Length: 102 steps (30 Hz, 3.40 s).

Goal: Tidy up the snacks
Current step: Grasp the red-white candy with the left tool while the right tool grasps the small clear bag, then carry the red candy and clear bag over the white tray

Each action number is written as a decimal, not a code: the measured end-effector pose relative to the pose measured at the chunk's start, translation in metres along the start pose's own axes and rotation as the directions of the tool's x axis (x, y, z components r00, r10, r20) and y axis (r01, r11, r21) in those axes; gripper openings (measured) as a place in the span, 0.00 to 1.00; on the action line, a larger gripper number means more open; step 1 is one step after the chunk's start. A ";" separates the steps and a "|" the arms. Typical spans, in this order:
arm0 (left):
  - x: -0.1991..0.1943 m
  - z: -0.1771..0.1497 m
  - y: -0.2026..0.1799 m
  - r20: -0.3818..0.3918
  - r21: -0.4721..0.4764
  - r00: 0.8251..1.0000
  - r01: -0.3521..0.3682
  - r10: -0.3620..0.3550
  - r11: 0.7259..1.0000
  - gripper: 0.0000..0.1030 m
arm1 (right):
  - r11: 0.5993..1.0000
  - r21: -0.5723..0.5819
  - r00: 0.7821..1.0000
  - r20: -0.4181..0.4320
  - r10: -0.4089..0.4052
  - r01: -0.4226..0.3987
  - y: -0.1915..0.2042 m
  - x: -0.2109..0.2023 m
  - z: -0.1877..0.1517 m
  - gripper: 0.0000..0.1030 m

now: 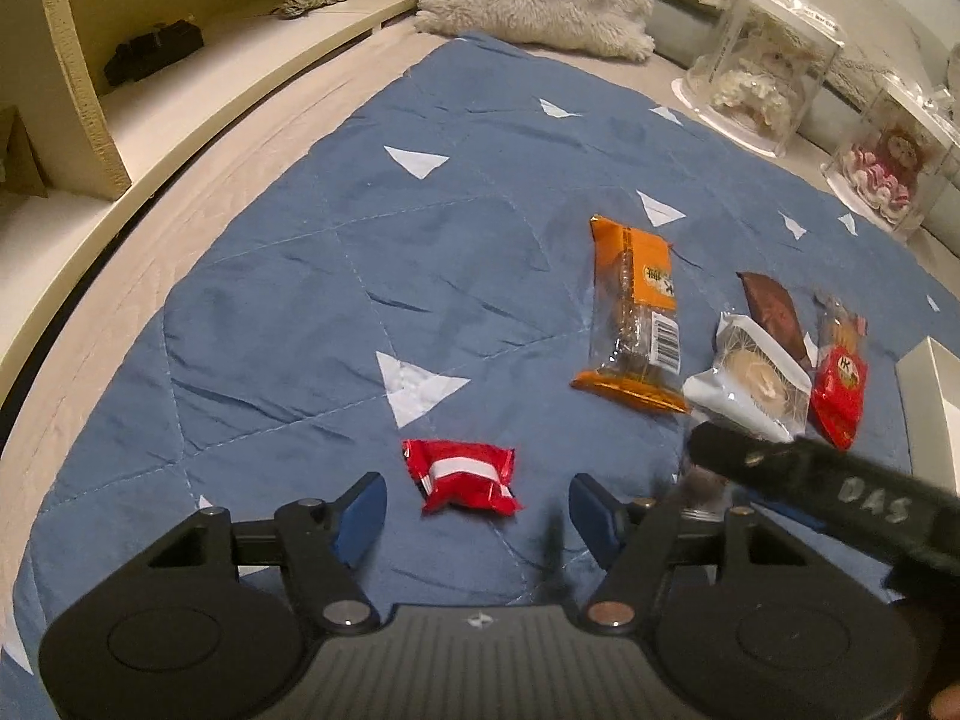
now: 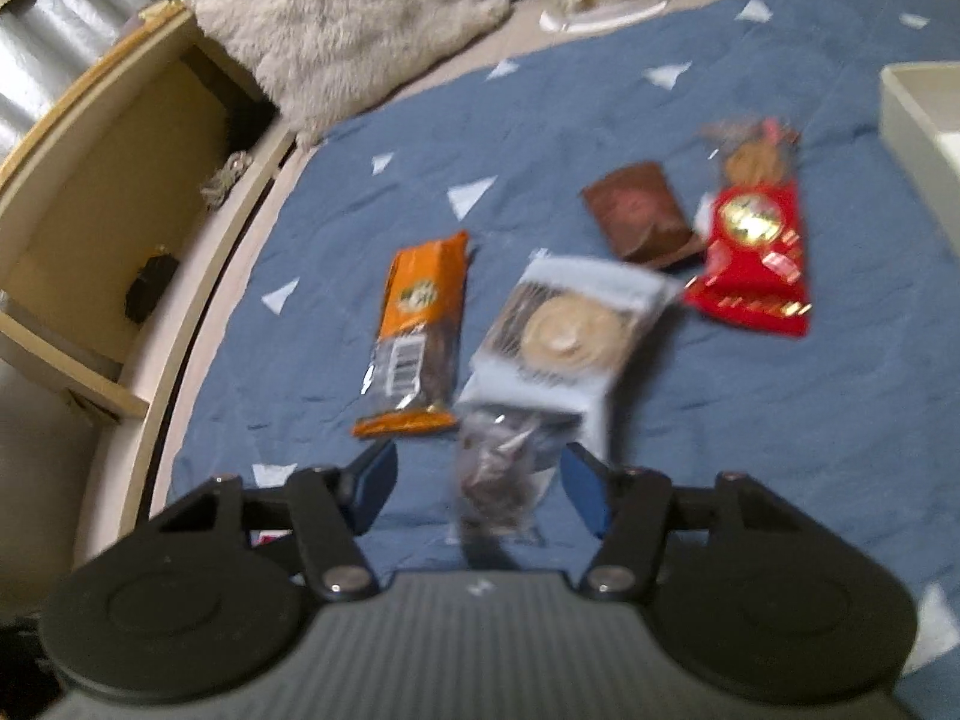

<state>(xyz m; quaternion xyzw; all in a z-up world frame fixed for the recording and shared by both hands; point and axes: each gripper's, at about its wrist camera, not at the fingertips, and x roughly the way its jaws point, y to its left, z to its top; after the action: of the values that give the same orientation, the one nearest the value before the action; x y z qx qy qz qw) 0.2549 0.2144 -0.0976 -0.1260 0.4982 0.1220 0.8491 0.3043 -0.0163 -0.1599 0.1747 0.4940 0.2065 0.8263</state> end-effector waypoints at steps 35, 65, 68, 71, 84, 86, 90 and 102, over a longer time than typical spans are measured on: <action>-0.052 0.001 -0.023 0.128 -0.059 0.991 0.052 -0.044 0.997 0.30 | 0.984 -0.169 0.997 0.064 -0.037 0.047 -0.016 -0.074 -0.004 0.29; -0.110 -0.021 -0.192 0.239 0.213 0.921 0.261 -0.309 0.942 0.30 | 0.968 -0.091 0.913 0.364 -0.185 0.233 -0.149 -0.289 0.026 0.29; -0.107 -0.023 -0.211 0.228 0.231 0.916 0.279 -0.330 0.932 0.30 | 0.964 -0.052 0.902 0.369 -0.223 0.259 -0.177 -0.303 0.028 0.29; -0.104 -0.026 -0.233 0.215 0.251 0.909 0.301 -0.356 0.920 0.30 | 0.958 -0.016 0.890 0.375 -0.260 0.287 -0.200 -0.313 0.030 0.29; -0.094 -0.053 -0.339 0.127 0.341 0.868 0.416 -0.480 0.843 0.30 | 0.925 0.018 0.871 0.329 -0.364 0.380 -0.274 -0.326 0.033 0.29; -0.091 -0.057 -0.355 0.111 0.357 0.865 0.425 -0.489 0.832 0.30 | 0.918 0.023 0.868 0.319 -0.381 0.395 -0.285 -0.326 0.034 0.29; -0.079 -0.064 -0.380 0.078 0.383 0.862 0.438 -0.501 0.813 0.30 | 0.907 0.049 0.862 0.295 -0.413 0.418 -0.310 -0.325 0.036 0.29; -0.021 -0.068 -0.409 -0.012 0.344 0.875 0.459 -0.484 0.819 0.30 | 0.896 0.061 0.865 0.239 -0.441 0.440 -0.333 -0.310 0.051 0.29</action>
<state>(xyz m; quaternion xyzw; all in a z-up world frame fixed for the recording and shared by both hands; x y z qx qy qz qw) 0.3255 -0.1942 -0.0731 -0.0940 0.4324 -0.1739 0.8797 0.2731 -0.4644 -0.0706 0.0833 0.4148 -0.0119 0.9060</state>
